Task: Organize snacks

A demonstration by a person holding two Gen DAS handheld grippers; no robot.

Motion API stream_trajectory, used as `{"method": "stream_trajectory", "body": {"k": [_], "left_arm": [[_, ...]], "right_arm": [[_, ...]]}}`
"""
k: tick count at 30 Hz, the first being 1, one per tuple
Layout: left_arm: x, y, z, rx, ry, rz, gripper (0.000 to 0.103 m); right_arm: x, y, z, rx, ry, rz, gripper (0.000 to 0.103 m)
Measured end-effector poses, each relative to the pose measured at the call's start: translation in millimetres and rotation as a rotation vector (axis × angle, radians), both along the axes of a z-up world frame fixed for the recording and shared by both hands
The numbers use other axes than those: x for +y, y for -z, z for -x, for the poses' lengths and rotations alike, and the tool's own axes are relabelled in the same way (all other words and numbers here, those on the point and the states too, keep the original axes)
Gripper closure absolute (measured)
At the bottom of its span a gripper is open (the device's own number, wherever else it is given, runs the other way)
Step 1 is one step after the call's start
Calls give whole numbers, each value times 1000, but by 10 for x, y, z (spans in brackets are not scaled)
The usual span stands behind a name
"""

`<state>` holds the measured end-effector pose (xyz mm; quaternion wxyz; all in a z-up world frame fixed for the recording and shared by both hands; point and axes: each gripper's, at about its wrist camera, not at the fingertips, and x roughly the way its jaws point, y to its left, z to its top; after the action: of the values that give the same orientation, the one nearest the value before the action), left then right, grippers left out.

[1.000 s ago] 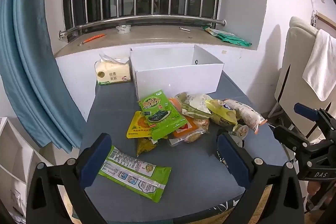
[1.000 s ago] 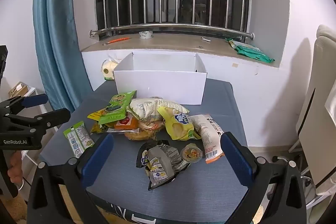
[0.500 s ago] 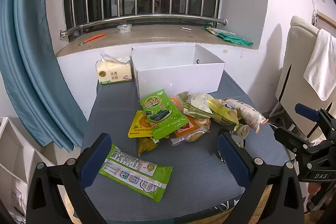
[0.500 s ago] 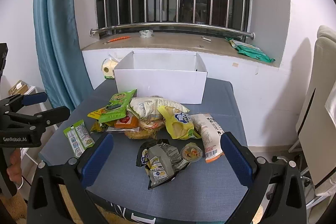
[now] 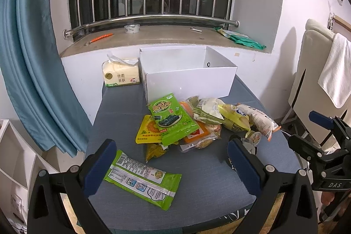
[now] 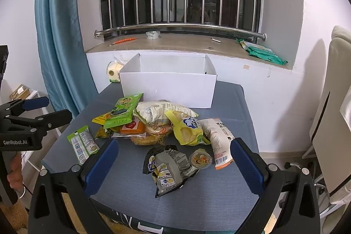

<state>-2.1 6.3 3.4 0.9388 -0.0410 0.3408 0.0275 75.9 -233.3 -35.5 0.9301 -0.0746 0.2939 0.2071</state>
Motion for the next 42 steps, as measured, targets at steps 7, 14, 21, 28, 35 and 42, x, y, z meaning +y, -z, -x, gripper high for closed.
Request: {"method": "stream_trajectory", "body": {"k": [7,14,21,28,35,42], "left_arm": [[2,0,-17,7,3,4,0],[-27,-10,20,-2,8,-11,0],[-40,1,19,5,4,-12,0],[-50,15,6,10,2,-13,0],[-44,24,12,10,2,-10,0],[-6,34,16,12,-4,-3,0]], "right_arm": [[7,0,-30,3,3,-2,0],[2,11,2,-6,9,-4,0],[-3,15,31,-15,0,3,0],[-53,50,-10,-1,16,-5,0],[-60,76,-19,10,21,-1,0],[-18,105,-30,17,12,9,0]]}}
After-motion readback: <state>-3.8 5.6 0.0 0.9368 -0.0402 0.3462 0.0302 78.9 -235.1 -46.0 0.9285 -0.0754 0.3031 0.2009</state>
